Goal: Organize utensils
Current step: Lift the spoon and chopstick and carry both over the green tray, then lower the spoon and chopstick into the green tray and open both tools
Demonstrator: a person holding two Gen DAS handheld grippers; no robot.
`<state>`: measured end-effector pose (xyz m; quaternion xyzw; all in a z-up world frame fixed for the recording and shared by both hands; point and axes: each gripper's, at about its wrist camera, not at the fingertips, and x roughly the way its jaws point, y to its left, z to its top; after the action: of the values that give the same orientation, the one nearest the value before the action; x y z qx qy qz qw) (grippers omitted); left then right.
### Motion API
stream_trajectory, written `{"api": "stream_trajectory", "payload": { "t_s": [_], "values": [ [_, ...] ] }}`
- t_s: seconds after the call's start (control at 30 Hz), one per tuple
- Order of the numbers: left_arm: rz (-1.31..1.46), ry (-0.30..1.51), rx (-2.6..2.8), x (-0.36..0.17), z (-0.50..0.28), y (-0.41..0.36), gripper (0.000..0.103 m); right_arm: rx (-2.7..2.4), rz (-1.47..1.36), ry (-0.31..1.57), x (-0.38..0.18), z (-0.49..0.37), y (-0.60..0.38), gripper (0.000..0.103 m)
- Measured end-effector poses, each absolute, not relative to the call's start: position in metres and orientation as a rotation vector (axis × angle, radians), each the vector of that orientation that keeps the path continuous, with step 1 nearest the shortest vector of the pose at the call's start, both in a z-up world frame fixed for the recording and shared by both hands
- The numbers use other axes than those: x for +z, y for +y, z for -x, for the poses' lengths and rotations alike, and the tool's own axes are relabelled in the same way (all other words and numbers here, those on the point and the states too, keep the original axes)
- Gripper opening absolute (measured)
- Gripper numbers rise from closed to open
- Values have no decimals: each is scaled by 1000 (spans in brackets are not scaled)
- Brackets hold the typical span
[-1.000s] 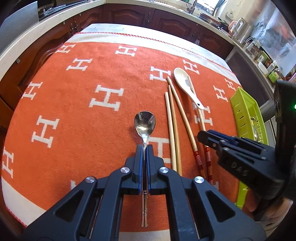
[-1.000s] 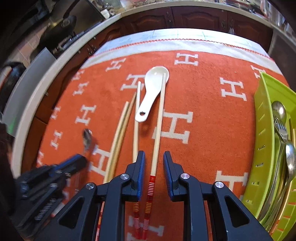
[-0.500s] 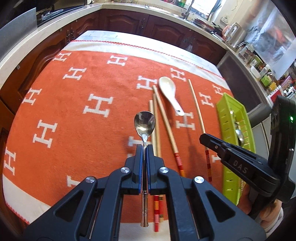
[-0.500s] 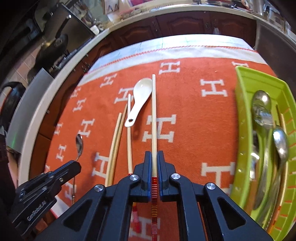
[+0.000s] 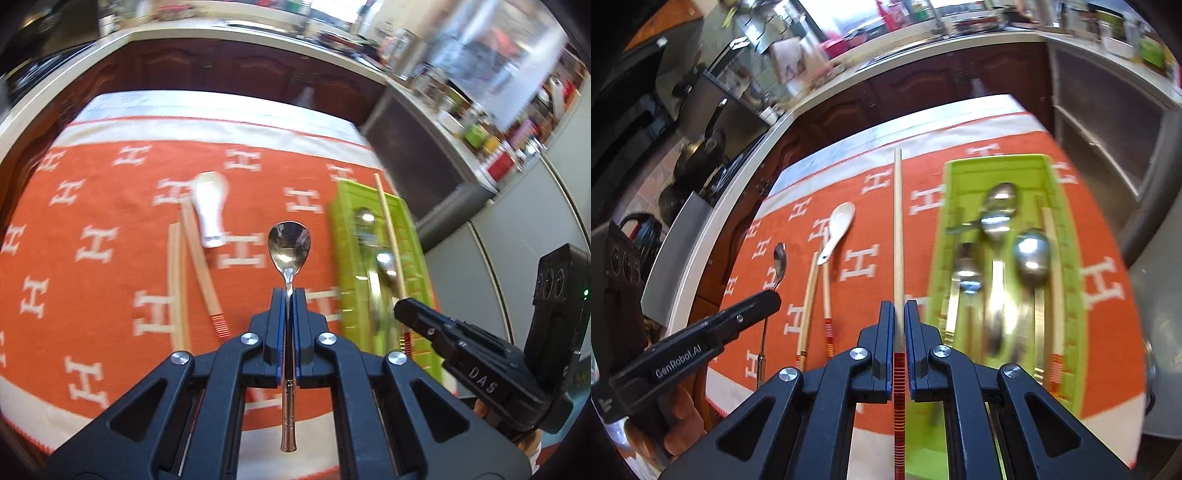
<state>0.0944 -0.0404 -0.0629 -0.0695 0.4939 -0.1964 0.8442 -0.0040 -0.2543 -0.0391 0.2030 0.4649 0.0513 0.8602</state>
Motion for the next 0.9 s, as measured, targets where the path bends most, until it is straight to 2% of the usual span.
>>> {"api": "stream_trajectory", "payload": {
  "t_s": [0.43,0.73,0.9],
  "values": [
    [55,1097,-524,-79,-98,-153,1,-51,-547,976,-57,54,-353,5],
    [63,1150,-503,-107,-115,-168,2,-91,-527,1014,-83,24,-361,6],
    [48,1145,-501,-109,-118,-165,2,-96,-534,995,-84,12,-357,11]
  ]
}}
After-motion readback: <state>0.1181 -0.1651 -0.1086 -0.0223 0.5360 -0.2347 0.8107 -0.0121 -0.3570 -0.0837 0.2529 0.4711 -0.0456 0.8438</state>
